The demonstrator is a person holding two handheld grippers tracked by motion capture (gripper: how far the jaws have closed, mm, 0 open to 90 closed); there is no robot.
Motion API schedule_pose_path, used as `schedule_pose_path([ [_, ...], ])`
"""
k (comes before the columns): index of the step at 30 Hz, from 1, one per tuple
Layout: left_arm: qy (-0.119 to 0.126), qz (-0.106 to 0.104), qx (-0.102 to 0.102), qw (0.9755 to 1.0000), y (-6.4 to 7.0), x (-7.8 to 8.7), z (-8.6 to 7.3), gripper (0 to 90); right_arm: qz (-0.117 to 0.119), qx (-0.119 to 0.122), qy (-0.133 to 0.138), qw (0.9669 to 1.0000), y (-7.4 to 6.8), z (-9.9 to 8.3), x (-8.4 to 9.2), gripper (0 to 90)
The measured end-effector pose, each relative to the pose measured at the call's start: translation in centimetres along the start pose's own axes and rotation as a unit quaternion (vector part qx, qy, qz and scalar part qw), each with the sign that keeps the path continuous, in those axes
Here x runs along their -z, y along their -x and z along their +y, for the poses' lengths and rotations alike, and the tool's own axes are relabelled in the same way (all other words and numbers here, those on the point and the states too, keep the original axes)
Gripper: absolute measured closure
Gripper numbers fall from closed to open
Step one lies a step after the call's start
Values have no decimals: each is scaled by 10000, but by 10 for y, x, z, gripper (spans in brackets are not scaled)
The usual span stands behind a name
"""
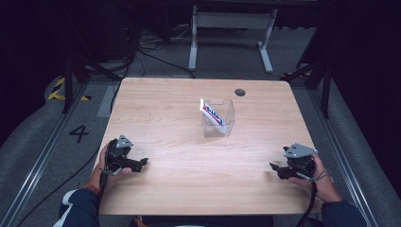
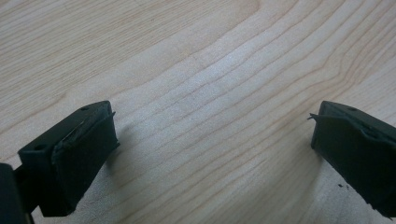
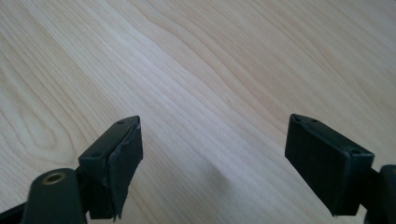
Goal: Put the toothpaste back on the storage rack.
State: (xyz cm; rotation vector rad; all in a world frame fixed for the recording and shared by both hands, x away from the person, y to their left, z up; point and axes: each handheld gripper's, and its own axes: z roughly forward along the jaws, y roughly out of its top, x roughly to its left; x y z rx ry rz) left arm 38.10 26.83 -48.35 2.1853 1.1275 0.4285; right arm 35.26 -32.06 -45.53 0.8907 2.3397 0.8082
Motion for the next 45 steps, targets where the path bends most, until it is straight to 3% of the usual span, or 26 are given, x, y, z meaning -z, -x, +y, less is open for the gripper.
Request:
schedule_pose_path([
  [9,-3,1,-4,10000,0,0,0,6,81,-598,118,9981,11,-32,12,196],
  [15,0,3,4,10000,0,0,0,6,49,-1084,197,9939,16,-51,14,192],
  [18,0,11,5,10000,0,0,0,6,-30,-1221,60,9925,17,-58,13,182],
  [23,3,10,7,10000,0,0,0,6,83,-1604,172,9869,22,-65,11,154],
  [45,-17,52,92,9999,1,2,-2,6,63,-1672,148,9858,22,-65,10,150],
])
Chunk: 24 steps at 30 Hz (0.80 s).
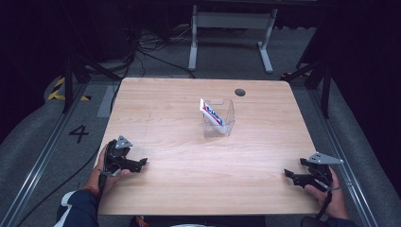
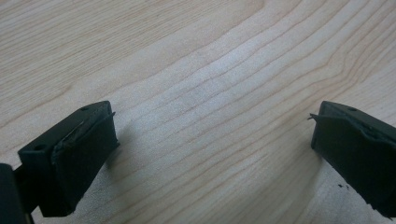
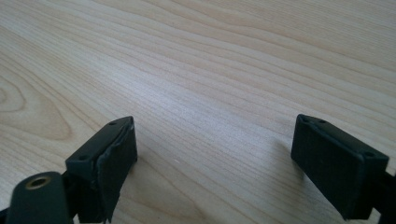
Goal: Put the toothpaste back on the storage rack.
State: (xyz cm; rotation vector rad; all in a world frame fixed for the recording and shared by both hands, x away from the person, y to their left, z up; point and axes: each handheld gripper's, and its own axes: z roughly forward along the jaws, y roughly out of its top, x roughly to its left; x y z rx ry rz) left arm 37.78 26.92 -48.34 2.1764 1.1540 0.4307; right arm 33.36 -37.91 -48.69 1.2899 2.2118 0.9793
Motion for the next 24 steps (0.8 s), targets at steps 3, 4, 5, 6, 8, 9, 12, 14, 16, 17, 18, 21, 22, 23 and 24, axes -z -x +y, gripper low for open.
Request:
schedule_pose_path([
  [3,2,31,22,10000,0,0,0,5,0,2,0,10000,0,0,0,150],
  [4,4,38,27,10000,0,0,0,5,0,1,0,10000,0,0,0,150],
  [5,6,58,45,10000,0,0,0,5,0,2,1,10000,0,0,0,150],
  [6,8,72,81,9999,1,0,0,5,0,1,-1,10000,0,0,0,150],
  [8,16,100,104,9999,1,0,0,5,-3,18,-6,10000,0,0,0,149],
  [9,21,108,87,9999,1,0,0,5,-4,31,-7,10000,0,0,0,149],
  [12,24,115,102,9999,1,0,0,5,-3,4,1,10000,0,1,-1,149],
  [14,-21,121,115,9999,1,0,1,5,-3,4,2,10000,0,1,-1,149],
  [16,-25,128,129,9998,1,0,1,5,-4,6,2,10000,0,1,-1,149],
  [17,1,130,150,9998,1,-1,1,5,-4,4,2,10000,0,1,-1,149],
  [18,-1,144,147,9998,1,-1,1,5,-3,4,2,10000,0,1,-1,149],
  [21,14,182,142,9997,1,-1,1,5,-3,5,3,10000,0,1,-1,149],
  [22,13,183,139,9997,1,-1,1,5,-3,5,2,10000,0,1,-1,149],
  [23,10,172,154,9997,1,-1,1,5,-4,5,3,10000,0,1,-1,149],
  [24,15,182,140,9997,1,-1,1,5,-3,4,3,10000,0,1,-1,149],
])
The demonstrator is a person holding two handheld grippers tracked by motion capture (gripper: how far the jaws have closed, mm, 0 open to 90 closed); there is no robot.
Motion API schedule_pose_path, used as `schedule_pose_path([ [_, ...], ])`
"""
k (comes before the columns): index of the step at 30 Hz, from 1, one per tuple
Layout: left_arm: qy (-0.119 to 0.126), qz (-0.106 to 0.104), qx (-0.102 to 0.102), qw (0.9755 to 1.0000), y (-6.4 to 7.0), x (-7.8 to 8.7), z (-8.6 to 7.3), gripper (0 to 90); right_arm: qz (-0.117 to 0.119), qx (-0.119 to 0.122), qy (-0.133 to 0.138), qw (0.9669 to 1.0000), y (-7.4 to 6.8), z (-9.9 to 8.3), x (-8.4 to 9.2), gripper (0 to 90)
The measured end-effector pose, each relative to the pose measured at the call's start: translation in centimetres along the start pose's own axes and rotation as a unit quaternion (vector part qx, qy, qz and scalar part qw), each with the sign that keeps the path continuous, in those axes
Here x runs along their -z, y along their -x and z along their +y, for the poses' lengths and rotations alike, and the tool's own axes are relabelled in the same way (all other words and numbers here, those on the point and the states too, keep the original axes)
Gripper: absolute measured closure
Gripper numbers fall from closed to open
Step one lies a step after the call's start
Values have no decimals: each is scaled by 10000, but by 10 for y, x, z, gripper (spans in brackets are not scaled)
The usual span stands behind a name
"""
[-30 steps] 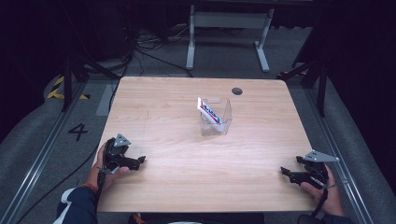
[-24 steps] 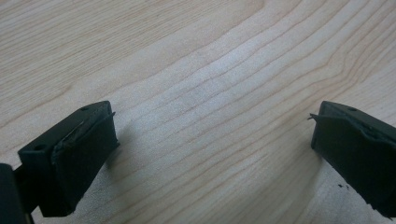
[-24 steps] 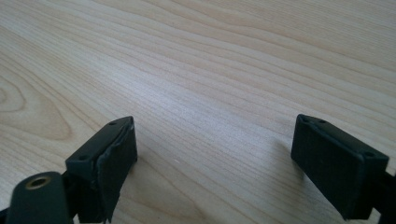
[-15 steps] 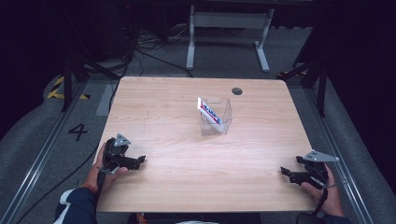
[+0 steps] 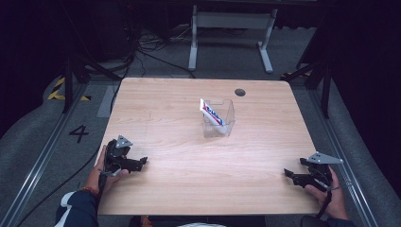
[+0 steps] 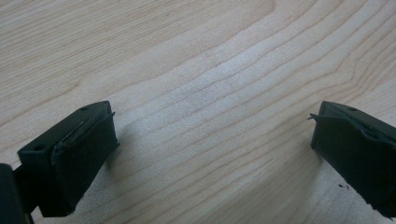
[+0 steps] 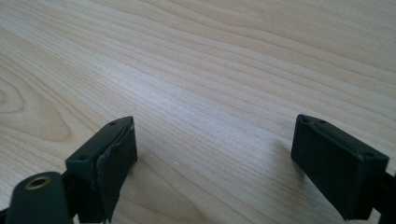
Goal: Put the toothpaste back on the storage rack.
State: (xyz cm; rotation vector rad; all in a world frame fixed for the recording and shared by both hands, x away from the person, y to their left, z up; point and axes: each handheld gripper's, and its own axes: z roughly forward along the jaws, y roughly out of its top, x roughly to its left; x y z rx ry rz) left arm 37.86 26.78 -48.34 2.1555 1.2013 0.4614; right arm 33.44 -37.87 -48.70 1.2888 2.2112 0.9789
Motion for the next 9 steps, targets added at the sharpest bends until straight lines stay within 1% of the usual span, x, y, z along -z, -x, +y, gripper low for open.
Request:
schedule_pose_path([
  [5,-1,1,1,10000,0,0,0,5,0,-1,-1,10000,0,0,0,149],
  [6,-51,-4,12,10000,0,1,0,4,0,1,-1,10000,0,0,0,149],
  [7,-10,53,29,10000,1,0,0,4,0,1,-1,10000,0,0,0,149],
  [9,-17,36,55,10000,1,0,0,4,-2,-1,-1,10000,0,0,0,149],
])
